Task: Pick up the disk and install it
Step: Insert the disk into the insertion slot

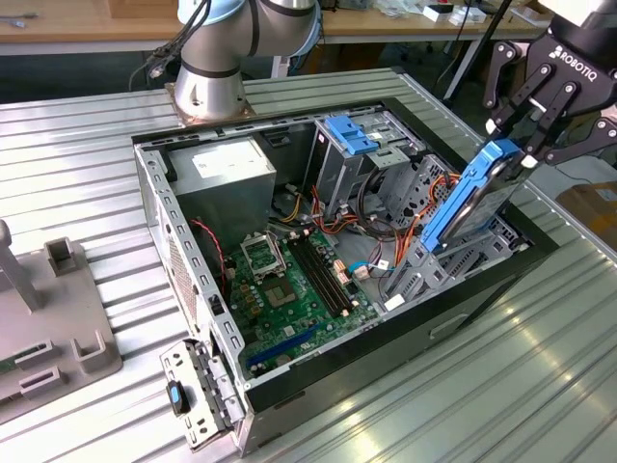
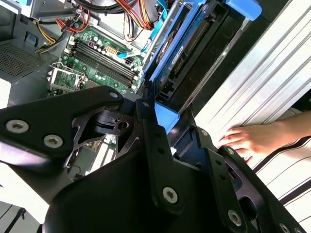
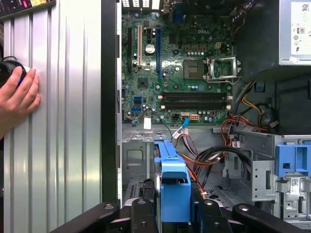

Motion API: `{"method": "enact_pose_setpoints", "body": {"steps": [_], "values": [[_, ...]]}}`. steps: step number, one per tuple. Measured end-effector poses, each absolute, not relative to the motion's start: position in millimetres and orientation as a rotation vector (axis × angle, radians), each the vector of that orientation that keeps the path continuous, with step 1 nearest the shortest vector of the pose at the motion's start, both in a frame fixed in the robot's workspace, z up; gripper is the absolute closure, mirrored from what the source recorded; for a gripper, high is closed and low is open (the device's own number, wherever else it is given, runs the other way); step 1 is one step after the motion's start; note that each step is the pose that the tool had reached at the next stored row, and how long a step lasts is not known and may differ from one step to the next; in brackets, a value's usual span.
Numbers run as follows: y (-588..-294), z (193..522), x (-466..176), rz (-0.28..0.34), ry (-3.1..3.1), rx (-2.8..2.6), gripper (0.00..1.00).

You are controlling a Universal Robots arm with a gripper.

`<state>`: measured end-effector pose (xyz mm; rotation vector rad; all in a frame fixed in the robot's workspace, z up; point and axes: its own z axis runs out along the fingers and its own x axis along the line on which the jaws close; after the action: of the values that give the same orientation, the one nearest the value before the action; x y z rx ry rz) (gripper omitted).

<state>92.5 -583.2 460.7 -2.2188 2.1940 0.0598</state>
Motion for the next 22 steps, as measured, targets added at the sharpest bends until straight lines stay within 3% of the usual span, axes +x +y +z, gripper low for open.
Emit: {"method": "enact_pose_setpoints", "body": {"steps": [22], "values": [[-583.2,431.6,94.7,0.060,2.194,-2.219,0.64]]}}
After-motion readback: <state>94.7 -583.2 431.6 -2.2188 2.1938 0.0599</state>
